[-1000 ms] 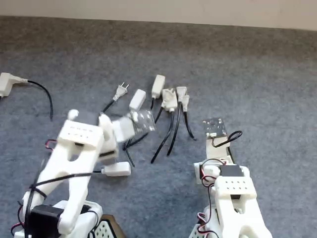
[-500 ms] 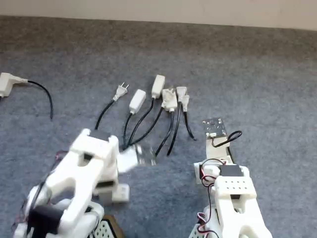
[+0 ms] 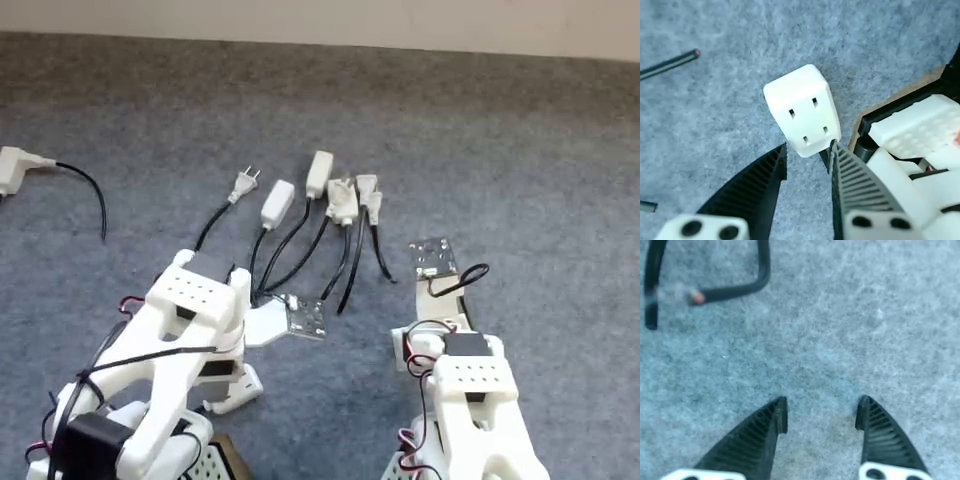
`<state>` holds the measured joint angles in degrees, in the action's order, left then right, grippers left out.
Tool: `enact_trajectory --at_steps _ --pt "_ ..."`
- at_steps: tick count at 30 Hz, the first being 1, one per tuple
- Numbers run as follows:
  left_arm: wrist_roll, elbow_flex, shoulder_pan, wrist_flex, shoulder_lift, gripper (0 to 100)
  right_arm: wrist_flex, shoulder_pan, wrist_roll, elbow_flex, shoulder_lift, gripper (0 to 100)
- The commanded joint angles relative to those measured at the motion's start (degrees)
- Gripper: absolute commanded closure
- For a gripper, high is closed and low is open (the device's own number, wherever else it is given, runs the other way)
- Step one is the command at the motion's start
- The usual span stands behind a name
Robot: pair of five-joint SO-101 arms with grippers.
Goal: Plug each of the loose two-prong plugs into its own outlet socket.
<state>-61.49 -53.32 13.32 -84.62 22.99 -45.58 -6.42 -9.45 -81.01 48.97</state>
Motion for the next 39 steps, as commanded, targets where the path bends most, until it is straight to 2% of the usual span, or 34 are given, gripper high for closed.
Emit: enact_trajectory --at_steps 1,9,13,16,22,29,37,39 --pt "0.26 1.71 1.10 -1.23 0.57 84 0.75 -0.57 0.18 0.31 1.10 77.4" --pt "0.26 1.63 2.86 -0.70 0.57 83 0.75 -0.57 0.18 0.31 1.10 77.4" --pt "0.26 1.71 3.30 3.16 0.57 74 0.75 -0.57 0.18 0.31 1.10 77.4" --pt "4.13 1.71 3.74 7.74 0.57 70 0.75 -0.57 0.18 0.31 1.10 77.4" --pt "7.21 1.45 3.65 16.00 -0.04 70 0.75 -0.57 0.18 0.31 1.10 77.4" --pt "7.12 -1.01 3.91 17.23 -0.13 70 0.75 -0.57 0.18 0.31 1.10 77.4" --pt "7.38 -9.71 13.05 21.63 -0.13 70 0.75 -0.57 0.18 0.31 1.10 77.4" --pt "7.47 -10.33 13.58 23.47 -0.04 70 0.75 -0.57 0.18 0.31 1.10 77.4"
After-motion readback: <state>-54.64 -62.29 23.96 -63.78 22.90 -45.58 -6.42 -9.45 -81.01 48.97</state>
